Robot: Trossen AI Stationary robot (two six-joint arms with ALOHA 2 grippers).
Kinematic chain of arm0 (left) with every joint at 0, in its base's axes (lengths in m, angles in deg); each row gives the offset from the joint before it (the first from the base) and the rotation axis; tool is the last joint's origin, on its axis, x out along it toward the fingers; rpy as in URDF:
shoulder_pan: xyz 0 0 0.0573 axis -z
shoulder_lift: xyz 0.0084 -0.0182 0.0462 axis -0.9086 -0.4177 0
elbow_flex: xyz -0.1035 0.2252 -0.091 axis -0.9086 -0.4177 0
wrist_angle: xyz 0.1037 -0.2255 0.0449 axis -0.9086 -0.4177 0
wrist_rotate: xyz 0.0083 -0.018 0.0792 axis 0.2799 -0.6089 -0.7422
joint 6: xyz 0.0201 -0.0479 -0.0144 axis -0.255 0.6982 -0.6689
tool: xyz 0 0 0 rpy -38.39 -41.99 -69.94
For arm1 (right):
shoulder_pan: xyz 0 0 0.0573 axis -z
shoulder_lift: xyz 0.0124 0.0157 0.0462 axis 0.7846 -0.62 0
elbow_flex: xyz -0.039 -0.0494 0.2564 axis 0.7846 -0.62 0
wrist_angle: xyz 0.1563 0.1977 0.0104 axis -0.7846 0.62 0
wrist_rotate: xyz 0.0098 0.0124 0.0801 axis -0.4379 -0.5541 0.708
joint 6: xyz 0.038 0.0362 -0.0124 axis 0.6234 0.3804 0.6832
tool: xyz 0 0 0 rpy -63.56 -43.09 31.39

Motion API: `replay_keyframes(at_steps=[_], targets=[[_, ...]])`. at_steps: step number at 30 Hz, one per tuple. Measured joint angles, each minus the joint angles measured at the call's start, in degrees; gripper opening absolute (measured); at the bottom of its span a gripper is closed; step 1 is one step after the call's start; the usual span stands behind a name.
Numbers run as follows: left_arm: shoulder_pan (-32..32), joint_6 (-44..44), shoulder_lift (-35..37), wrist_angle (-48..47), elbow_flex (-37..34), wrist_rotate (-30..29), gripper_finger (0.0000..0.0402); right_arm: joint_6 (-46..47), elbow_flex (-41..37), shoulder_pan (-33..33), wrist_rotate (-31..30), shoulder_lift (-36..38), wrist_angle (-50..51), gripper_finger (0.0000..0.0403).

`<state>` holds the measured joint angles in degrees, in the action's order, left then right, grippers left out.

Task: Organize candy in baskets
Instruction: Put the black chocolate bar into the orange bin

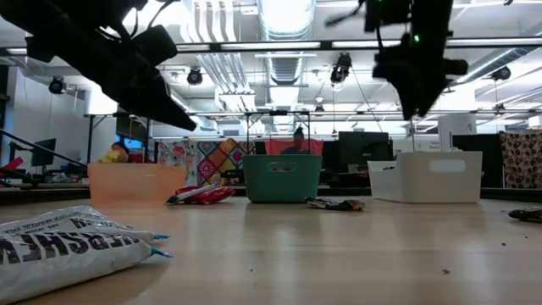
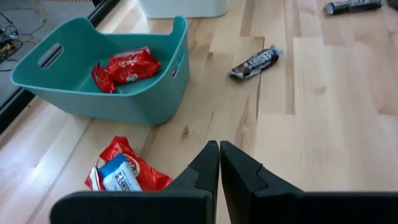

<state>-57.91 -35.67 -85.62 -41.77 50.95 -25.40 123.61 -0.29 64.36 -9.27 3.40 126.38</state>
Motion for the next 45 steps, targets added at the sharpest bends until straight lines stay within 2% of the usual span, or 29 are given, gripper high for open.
replay_keyframes(at_steps=[8, 12, 15, 18, 25, 32, 45], targets=[[0.0, 1.36, -0.57, -0.44, 0.0, 0.22, 0.0, -3.53, 6.71, -6.42, 10.51, -0.07, -6.55, 0.0183], [0.0, -0.04, 1.2, -1.53, 0.69, 4.28, 0.0, -6.77, 7.01, -11.08, 13.46, -0.07, -14.57, 0.0185], [0.04, -2.93, 2.1, -2.19, 1.99, 6.95, 0.0, -9.38, 6.52, -14.63, 13.61, -0.09, -19.93, 0.0185], [0.04, -5.55, 2.32, -2.43, 3.24, 7.08, 0.0, -10.59, 6.0, -17.64, 13.05, -0.11, -24.29, 0.0185], [0.0, -8.3, 2.39, -4.53, 6.16, 6.99, 0.0, -9.44, 5.56, -21.77, 8.92, -1.98, -27.68, 0.0185], [0.0, -8.51, 2.53, -7.79, 8.88, 6.94, 0.0, -9.95, 5.58, -22.3, 8.98, -10.31, -28.66, 0.0189], [0.0, -8.37, 2.51, -9.92, 10.2, 6.93, 0.0, -10.53, 8.86, -22.14, 9.15, -25.49, -28.53, 0.0222]])
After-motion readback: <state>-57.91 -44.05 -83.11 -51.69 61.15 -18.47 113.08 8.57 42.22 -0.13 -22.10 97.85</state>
